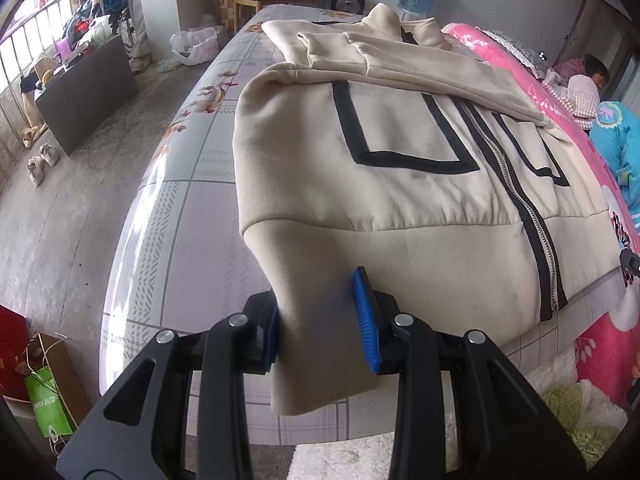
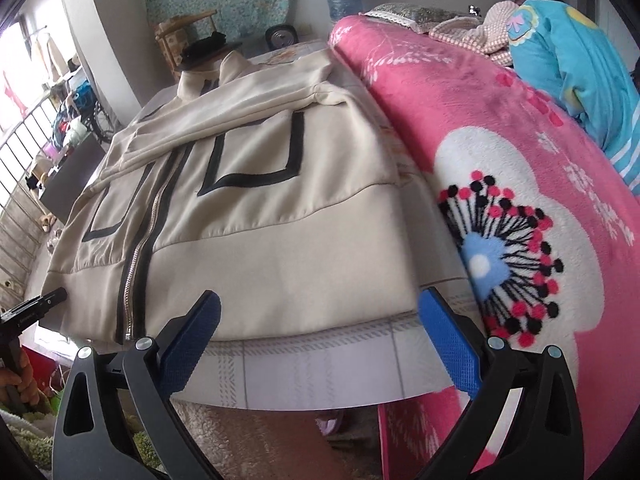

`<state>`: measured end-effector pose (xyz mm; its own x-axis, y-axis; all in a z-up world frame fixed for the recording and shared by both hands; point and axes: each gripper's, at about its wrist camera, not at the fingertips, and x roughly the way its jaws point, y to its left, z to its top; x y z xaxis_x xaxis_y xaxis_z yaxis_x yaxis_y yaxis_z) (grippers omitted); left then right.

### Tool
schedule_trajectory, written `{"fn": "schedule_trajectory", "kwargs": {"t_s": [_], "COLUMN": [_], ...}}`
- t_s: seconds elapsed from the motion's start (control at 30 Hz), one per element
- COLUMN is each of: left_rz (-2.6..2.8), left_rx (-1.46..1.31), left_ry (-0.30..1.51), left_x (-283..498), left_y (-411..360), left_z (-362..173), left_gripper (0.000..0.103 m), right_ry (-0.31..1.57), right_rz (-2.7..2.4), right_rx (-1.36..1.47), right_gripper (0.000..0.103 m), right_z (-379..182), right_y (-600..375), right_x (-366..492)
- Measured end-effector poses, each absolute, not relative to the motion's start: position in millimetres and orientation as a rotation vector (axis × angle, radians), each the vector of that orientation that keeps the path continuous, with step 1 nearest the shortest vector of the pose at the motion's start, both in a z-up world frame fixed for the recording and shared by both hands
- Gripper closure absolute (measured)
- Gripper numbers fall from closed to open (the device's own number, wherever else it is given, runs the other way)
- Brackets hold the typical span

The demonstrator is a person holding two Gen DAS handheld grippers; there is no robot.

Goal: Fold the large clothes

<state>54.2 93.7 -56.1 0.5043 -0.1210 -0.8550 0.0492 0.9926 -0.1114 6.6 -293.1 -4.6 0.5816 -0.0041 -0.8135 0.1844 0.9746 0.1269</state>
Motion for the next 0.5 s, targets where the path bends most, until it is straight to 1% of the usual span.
{"fn": "schedule_trajectory", "kwargs": {"t_s": [0.1,0.27,0.37,0.5], "left_rz": [-0.105,-0.112,-0.109,-0.090], "left_rx": [-0.078,-0.094,-0.104,-0.094], "left_ry": [1.040,1.050,1.057,1.049], "left_x": [55.1,52.8,49.1,44.5], "left_y": [93.0,94.6,95.6,92.6], "left_z": [-56.4,-55.7,-55.7,-55.7], "left_gripper": [0.071,0.071,0.071,0.071], "right_ry": [0.938,0.965,0.955,0.970], "right_rz": [-0.100,-0.101,-0.108,-0.123], "right_rx": [0.257,0.296,0.275,0.231], "right_gripper": [0.012,0.026,0.030,0.039], "right_z": [-3.4,-18.8,-20.7,-21.8], "right_y": [-305.0,-315.1,-314.7,-309.1], "right_x": [12.3,23.4,26.7,24.1]}}
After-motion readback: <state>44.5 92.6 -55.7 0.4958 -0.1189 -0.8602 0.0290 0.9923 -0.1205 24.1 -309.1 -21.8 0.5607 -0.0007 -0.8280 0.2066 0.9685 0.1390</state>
